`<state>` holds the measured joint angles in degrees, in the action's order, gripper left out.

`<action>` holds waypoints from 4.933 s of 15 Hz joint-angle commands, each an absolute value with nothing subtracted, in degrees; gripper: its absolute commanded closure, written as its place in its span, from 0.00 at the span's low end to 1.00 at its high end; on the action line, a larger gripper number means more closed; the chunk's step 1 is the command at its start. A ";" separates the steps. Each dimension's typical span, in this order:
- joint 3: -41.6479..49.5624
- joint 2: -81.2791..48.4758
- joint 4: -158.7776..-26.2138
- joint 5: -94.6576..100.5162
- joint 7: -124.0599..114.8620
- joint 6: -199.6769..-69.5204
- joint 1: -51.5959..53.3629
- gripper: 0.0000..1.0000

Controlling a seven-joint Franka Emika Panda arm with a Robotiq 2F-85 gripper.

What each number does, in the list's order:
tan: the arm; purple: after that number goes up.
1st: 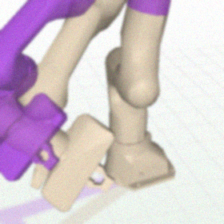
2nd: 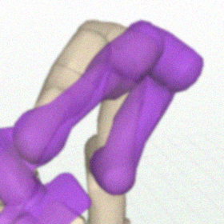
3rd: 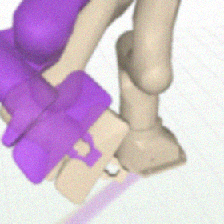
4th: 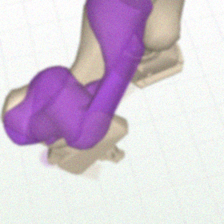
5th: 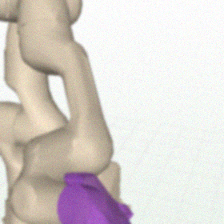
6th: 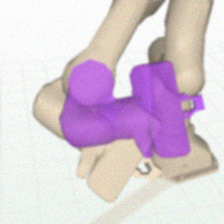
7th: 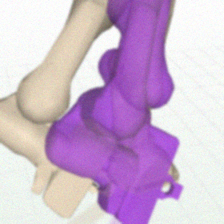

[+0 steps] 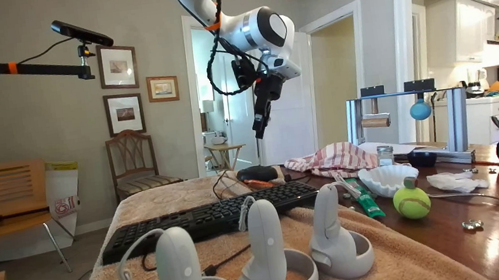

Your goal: Put the spatula on top of the keyboard.

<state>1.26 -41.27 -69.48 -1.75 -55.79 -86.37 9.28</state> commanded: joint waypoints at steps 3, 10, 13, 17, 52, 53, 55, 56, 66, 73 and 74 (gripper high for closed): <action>1.26 -45.49 -67.52 -4.57 -56.01 -88.97 8.13 0.00; 1.23 -52.65 -61.23 -4.92 -56.82 -88.86 8.20 0.00; 1.25 -56.04 -57.10 -5.20 -57.56 -88.07 8.37 0.00; 1.08 -60.24 -51.26 -5.16 -58.38 -86.93 8.72 0.00; 0.14 -71.25 -34.41 -4.62 -60.95 -76.36 8.89 0.24; 0.06 -71.27 -34.46 -4.70 -60.90 -76.20 8.89 0.26; 0.01 -71.29 -34.55 -4.62 -60.64 -75.81 8.95 0.33; -0.02 -71.28 -34.56 -4.61 -60.56 -75.60 8.94 0.35; -0.25 -71.37 -34.41 -4.40 -59.45 -71.50 8.95 0.44; 0.02 -72.02 -33.76 -3.97 -59.25 -71.39 9.08 0.44; 0.04 -72.21 -33.68 -3.83 -58.99 -71.44 9.18 0.45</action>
